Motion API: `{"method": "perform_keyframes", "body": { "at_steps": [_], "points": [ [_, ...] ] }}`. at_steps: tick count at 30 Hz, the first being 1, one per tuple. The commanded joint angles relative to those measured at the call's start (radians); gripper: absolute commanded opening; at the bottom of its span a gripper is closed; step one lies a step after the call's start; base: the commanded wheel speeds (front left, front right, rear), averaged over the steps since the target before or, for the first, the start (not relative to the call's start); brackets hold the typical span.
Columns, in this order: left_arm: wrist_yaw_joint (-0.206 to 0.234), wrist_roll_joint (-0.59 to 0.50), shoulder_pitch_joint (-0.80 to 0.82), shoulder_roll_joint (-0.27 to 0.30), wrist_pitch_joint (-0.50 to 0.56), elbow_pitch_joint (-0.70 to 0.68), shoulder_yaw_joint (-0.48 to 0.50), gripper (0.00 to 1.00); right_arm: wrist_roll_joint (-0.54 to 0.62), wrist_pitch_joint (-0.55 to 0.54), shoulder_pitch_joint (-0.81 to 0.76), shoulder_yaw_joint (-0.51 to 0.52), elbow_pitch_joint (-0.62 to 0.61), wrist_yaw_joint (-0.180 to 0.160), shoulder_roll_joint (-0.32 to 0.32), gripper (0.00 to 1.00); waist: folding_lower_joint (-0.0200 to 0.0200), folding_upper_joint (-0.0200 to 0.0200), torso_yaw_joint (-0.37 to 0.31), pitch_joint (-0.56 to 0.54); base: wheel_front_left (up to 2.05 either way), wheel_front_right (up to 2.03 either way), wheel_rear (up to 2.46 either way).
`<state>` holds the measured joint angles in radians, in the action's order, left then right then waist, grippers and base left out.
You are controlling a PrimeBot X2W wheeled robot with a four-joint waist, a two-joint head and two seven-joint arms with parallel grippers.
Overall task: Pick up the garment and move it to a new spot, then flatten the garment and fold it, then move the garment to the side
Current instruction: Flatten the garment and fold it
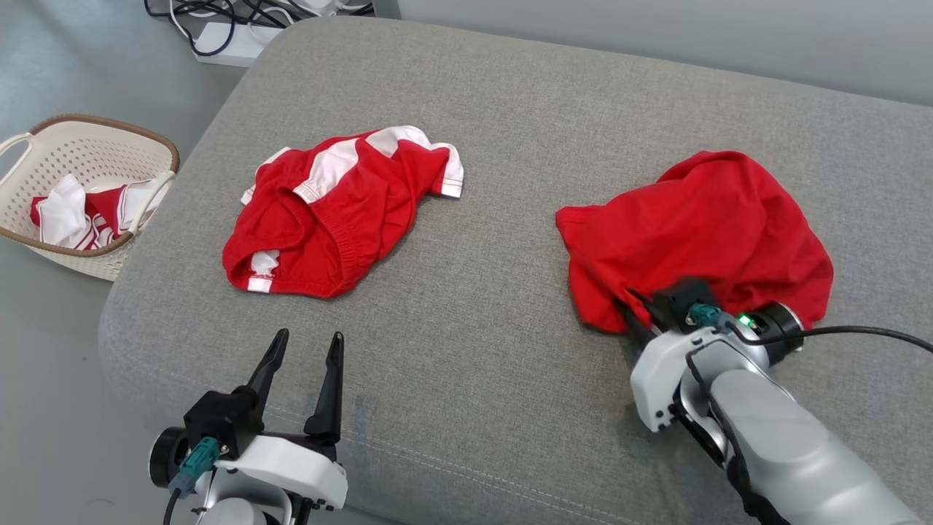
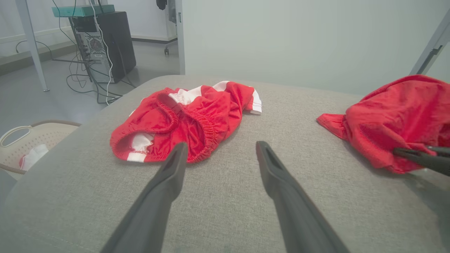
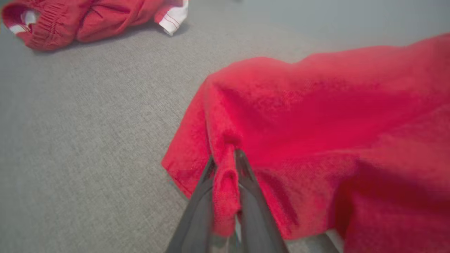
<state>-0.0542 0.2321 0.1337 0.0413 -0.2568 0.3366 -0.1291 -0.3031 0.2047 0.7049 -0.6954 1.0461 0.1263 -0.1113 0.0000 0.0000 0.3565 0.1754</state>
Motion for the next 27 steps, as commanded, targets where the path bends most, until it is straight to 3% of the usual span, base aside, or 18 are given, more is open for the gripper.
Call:
{"method": "perform_keyframes", "body": {
  "at_steps": [1, 7, 11, 14, 19, 25, 26, 27],
  "points": [
    [0.009, 0.006, 0.048, 0.009, -0.005, -0.026, 0.027, 1.00, -0.023, 0.022, 0.031, -0.020, -0.032, 0.004, 0.030, 0.00, 0.0000, 0.0000, -0.001, -0.001, 0.00, 0.00, 0.00],
    [0.012, 0.012, 0.042, 0.009, -0.005, -0.025, 0.018, 1.00, -0.115, 0.056, 0.129, -0.054, -0.254, 0.004, 0.045, 0.00, 0.0000, 0.0000, -0.033, -0.018, 0.00, 0.00, 0.00],
    [0.011, 0.017, 0.040, 0.009, -0.005, -0.018, 0.009, 1.00, -0.132, 0.057, 0.182, 0.010, -0.449, 0.004, 0.013, 0.00, 0.0000, 0.0000, -0.062, -0.031, 0.00, 0.00, 0.00],
    [0.011, 0.020, 0.040, 0.009, -0.005, -0.014, -0.003, 1.00, -0.136, 0.057, 0.197, 0.080, -0.520, 0.004, -0.024, 0.00, 0.0000, 0.0000, -0.079, -0.043, 0.00, 0.00, 0.00],
    [0.010, 0.027, 0.041, 0.009, -0.005, -0.009, -0.021, 1.00, -0.124, 0.057, 0.169, 0.182, -0.430, 0.004, -0.092, 0.00, 0.0000, 0.0000, -0.095, -0.053, 0.00, 0.00, 0.00],
    [0.002, 0.035, 0.045, 0.009, -0.005, 0.004, -0.046, 1.00, -0.116, 0.019, 0.109, 0.261, -0.108, 0.004, -0.148, 0.00, 0.0000, 0.0000, -0.101, -0.040, 0.00, 0.00, 0.00],
    [-0.002, 0.035, 0.047, 0.009, -0.005, 0.010, -0.053, 1.00, -0.116, -0.001, 0.098, 0.312, 0.015, 0.004, -0.166, 0.43, 0.0000, 0.0000, -0.100, -0.034, 0.00, 0.00, 0.00],
    [-0.002, 0.036, 0.047, 0.009, -0.005, 0.013, -0.055, 1.00, -0.107, -0.002, 0.095, 0.328, 0.063, 0.004, -0.171, 1.00, 0.0000, 0.0000, -0.100, -0.033, 0.00, 0.00, 0.00]
  ]
}}
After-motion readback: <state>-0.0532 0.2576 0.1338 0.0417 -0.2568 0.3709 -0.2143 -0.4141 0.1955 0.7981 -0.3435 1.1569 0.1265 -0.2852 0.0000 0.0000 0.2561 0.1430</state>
